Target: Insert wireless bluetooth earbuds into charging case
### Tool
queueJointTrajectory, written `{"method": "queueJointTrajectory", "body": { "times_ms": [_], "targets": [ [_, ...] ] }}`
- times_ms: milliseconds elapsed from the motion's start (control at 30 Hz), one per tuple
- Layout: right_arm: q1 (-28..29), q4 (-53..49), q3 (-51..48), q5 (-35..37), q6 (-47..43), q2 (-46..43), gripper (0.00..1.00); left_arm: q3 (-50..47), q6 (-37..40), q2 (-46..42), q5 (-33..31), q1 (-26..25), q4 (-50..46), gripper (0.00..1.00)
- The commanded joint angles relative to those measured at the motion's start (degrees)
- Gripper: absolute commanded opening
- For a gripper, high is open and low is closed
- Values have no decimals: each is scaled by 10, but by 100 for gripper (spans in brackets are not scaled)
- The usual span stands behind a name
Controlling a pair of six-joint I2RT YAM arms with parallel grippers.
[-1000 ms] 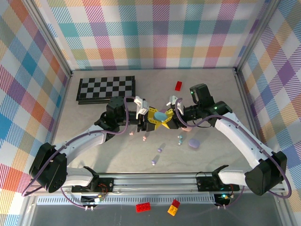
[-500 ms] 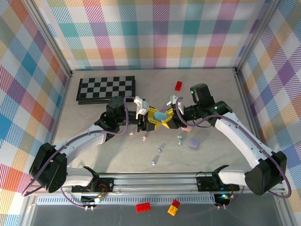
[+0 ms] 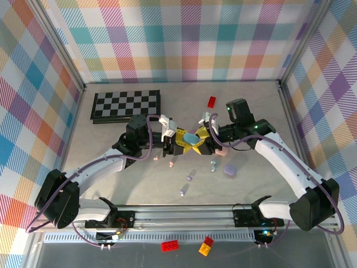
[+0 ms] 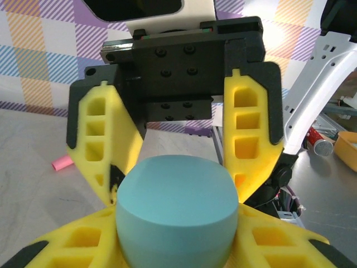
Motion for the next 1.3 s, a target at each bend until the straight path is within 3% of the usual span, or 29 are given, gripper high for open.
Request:
{"method": "queueJointTrajectory", "body": {
  "times_ms": [0, 267, 733, 1133, 1267],
  "targets": [
    [-5, 15, -4, 8, 0, -15, 67, -11, 8, -5, 23, -6, 36, 34],
    [-15, 64, -19, 45, 41, -31, 70, -14, 3, -2, 26, -5, 47, 34],
    [-33, 90, -26, 22, 69, -47, 71, -20, 15, -1, 19, -5, 40, 35],
    [-39, 160, -50, 101, 123, -61, 74, -26, 8, -1, 21, -5, 55, 35],
    [-41, 166, -52, 97, 129, -59, 75, -32, -3, 5, 19, -5, 83, 35]
  ]
}}
